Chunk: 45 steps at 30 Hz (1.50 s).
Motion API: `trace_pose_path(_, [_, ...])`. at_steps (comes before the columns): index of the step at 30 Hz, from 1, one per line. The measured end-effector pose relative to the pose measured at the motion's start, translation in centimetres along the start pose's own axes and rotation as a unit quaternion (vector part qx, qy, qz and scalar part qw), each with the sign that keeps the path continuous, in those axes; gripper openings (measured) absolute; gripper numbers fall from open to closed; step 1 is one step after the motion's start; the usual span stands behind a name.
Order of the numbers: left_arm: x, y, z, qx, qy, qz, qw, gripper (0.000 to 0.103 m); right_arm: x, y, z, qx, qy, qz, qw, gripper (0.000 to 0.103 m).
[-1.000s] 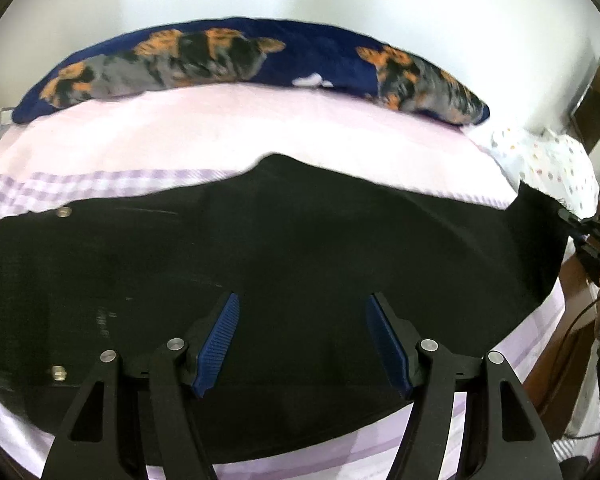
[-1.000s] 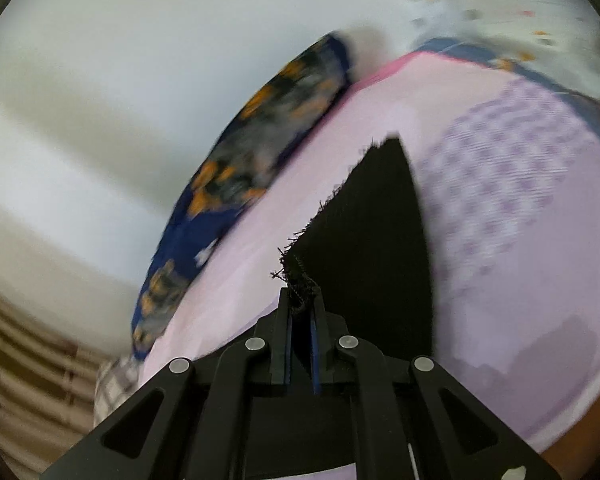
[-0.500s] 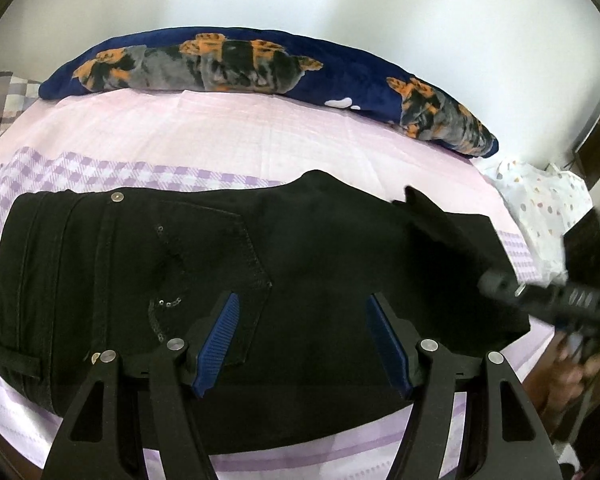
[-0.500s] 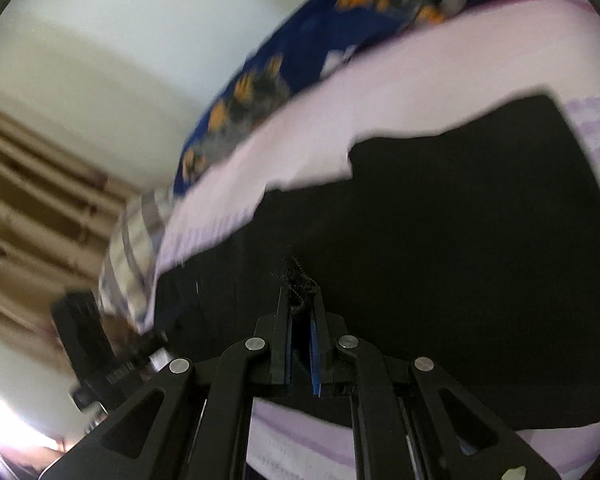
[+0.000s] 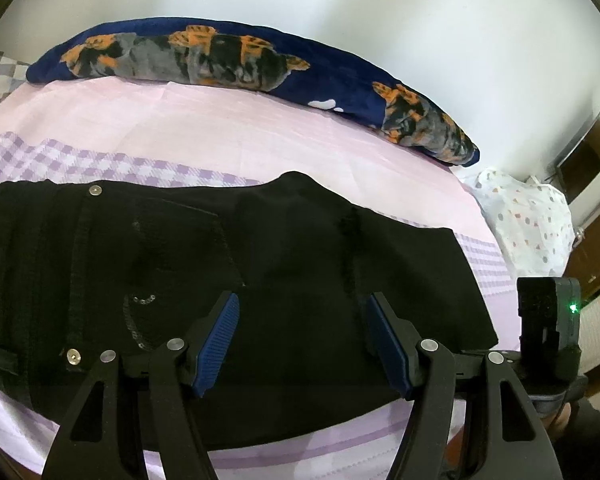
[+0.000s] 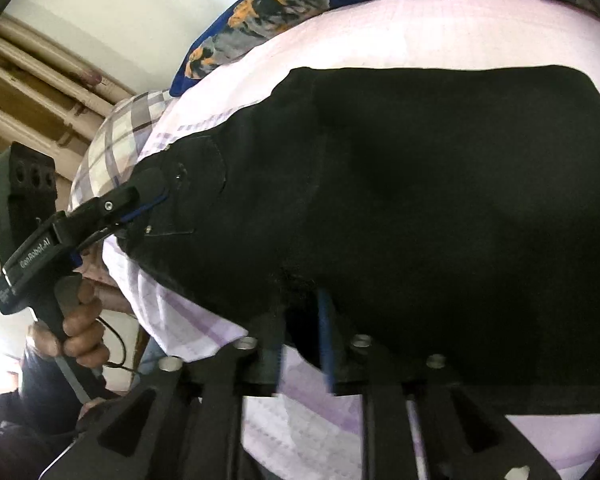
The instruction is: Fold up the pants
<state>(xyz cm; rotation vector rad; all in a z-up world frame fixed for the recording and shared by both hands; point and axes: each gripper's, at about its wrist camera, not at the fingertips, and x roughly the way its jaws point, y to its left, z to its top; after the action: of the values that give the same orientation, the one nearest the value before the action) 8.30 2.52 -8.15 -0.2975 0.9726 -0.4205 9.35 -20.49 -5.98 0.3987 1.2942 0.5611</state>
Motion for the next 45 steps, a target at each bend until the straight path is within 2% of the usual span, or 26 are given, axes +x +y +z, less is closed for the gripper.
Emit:
trace_pose_path(1, [0.0, 0.0, 0.0, -0.002, 0.002, -0.004, 1.0, 0.067, -0.3, 0.1, 0.0, 0.002, -0.001, 0.009, 1.0, 0.038])
trace_pose_path(3, [0.1, -0.1, 0.0, -0.007, 0.007, -0.011, 0.9999, 0.067, -1.2, 0.5, -0.1, -0.003, -0.013, 0.011, 1.0, 0.044])
trace_pose_path(7, [0.7, -0.9, 0.0, -0.016, 0.021, -0.035, 0.999, 0.067, -3.7, 0.1, -0.4, 0.009, -0.056, -0.003, 0.998, 0.044])
trace_pose_path(9, [1.3, -1.5, 0.3, -0.015, 0.027, -0.042, 0.9986, 0.067, -5.3, -0.9, -0.5, 0.03, -0.09, -0.029, 0.995, 0.044])
trace_pose_path(11, [1.9, -2.7, 1.0, -0.008, 0.028, -0.054, 0.9981, 0.067, -6.5, -2.1, -0.6, 0.052, -0.116, -0.081, 0.989, 0.044])
trace_pose_path(13, [2.6, -4.3, 1.7, 0.005, 0.024, -0.07, 0.9972, 0.067, -7.3, -3.3, -0.6, 0.066, -0.139, -0.094, 0.984, 0.044])
trace_pose_path(14, [2.9, -5.0, 2.1, 0.015, 0.023, -0.075, 0.9968, 0.067, -7.7, -4.1, -0.7, 0.081, -0.147, -0.114, 0.979, 0.044])
trace_pose_path(18, [5.8, -8.5, 3.7, 0.053, 0.037, -0.101, 0.9928, 0.067, -7.2, -5.9, -1.1, 0.091, -0.131, -0.162, 0.974, 0.043])
trace_pose_path(24, [10.8, -10.6, 5.3, 0.076, 0.07, -0.1, 0.9896, 0.067, -6.1, -7.4, -2.6, 0.092, -0.12, -0.159, 0.976, 0.042])
trace_pose_path(26, [12.3, -10.0, 5.7, 0.069, 0.082, -0.097, 0.9895, 0.066, -6.1, -7.6, -2.6, 0.094, -0.121, -0.156, 0.976, 0.042])
trace_pose_path(28, [13.8, -8.7, 5.7, 0.051, 0.096, -0.079, 0.9909, 0.063, -6.0, -8.0, -2.6, 0.1, -0.121, -0.149, 0.976, 0.042])
trace_pose_path(30, [14.3, -7.5, 5.6, 0.034, 0.095, -0.086, 0.9912, 0.057, -6.1, -8.3, -2.8, 0.104, -0.124, -0.141, 0.977, 0.042])
trace_pose_path(31, [14.1, -7.2, 5.5, 0.027, 0.091, -0.092, 0.9912, 0.054, -6.1, -8.4, -3.0, 0.107, -0.125, -0.137, 0.977, 0.043])
trace_pose_path(35, [12.8, -6.6, 5.2, 0.03, 0.095, -0.092, 0.9908, 0.054, -6.0, -8.5, -3.2, 0.113, -0.127, -0.129, 0.977, 0.045])
trace_pose_path(42, [9.5, -4.8, 1.7, 0.013, 0.151, -0.099, 0.9834, 0.054, -5.9, -8.6, -3.3, 0.117, -0.129, -0.125, 0.977, 0.048])
trace_pose_path(45, [8.3, -3.9, -0.1, -0.013, 0.178, -0.11, 0.9778, 0.054, -5.9, -8.7, -3.2, 0.125, -0.13, -0.119, 0.976, 0.048])
